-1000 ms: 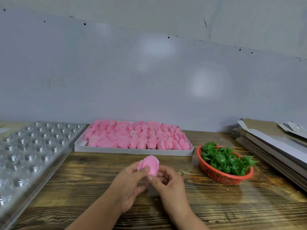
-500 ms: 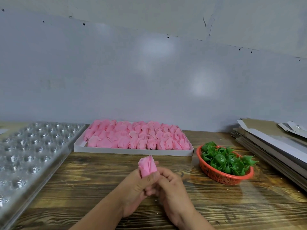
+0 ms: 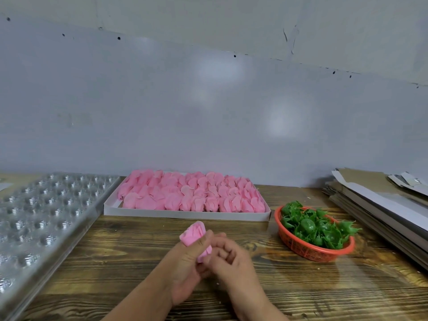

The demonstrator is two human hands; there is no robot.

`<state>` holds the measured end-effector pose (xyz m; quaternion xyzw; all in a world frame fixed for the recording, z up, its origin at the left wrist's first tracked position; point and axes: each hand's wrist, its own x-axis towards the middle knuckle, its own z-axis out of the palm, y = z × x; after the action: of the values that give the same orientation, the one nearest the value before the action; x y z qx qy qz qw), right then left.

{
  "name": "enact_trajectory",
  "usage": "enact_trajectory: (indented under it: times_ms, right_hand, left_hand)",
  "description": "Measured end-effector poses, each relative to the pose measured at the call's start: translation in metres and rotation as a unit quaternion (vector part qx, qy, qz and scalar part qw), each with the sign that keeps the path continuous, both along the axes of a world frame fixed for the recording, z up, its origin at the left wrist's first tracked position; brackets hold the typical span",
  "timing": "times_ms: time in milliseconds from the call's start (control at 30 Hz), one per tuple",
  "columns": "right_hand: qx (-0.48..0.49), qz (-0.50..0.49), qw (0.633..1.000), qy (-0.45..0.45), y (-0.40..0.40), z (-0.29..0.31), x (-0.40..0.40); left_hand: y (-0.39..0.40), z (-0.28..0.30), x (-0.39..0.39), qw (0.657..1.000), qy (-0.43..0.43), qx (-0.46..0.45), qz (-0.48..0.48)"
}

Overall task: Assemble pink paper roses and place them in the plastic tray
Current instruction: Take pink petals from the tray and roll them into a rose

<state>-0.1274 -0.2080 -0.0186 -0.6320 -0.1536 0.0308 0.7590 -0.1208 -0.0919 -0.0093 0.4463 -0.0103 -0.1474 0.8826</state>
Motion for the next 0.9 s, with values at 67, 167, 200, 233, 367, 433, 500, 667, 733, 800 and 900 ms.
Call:
enact_trajectory:
  times_ms: [67, 167, 200, 233, 367, 433, 500, 667, 733, 800, 900]
  right_hand:
    - [-0.076, -0.059, 0.993, -0.073, 0.005, -0.005, 0.000]
    - [-0.139, -0.141, 0.972, -0.127, 0.009, -0.010, -0.002]
    - [-0.152, -0.165, 0.964, -0.141, 0.009, -0.011, -0.002]
    - [-0.162, -0.184, 0.957, -0.153, 0.009, -0.012, -0.002]
    - [-0.204, -0.224, 0.927, -0.220, 0.009, -0.012, -0.002]
    - [-0.208, -0.243, 0.915, -0.245, 0.009, -0.011, -0.002]
    - [-0.174, -0.244, 0.931, -0.209, 0.011, -0.009, -0.002]
    - [-0.055, -0.157, 0.982, -0.090, 0.008, -0.003, 0.000]
    - [-0.007, -0.108, 0.993, -0.042, 0.006, -0.001, 0.000]
    - [0.038, -0.051, 0.998, 0.021, 0.004, 0.002, -0.002]
    - [0.047, -0.024, 0.997, 0.051, 0.002, 0.002, -0.003]
  left_hand:
    - [0.000, 0.002, 0.000, 0.999, 0.020, -0.029, 0.009]
    - [-0.003, 0.003, -0.001, 0.999, 0.027, -0.037, 0.014]
    - [-0.005, 0.003, -0.002, 0.999, 0.028, -0.039, 0.013]
    - [-0.006, 0.003, -0.002, 0.999, 0.030, -0.042, 0.014]
    - [-0.011, -0.001, 0.000, 0.998, 0.039, -0.033, 0.027]
    - [-0.013, -0.002, 0.001, 0.998, 0.043, -0.026, 0.030]
    - [-0.013, -0.002, 0.001, 0.999, 0.037, -0.029, 0.020]
    - [-0.010, -0.001, 0.001, 1.000, -0.003, -0.028, -0.003]
    - [-0.008, -0.001, 0.002, 1.000, -0.002, -0.015, 0.001]
    - [-0.007, -0.001, 0.001, 1.000, 0.006, -0.005, 0.000]
    - [-0.007, -0.001, 0.001, 1.000, 0.014, 0.005, 0.003]
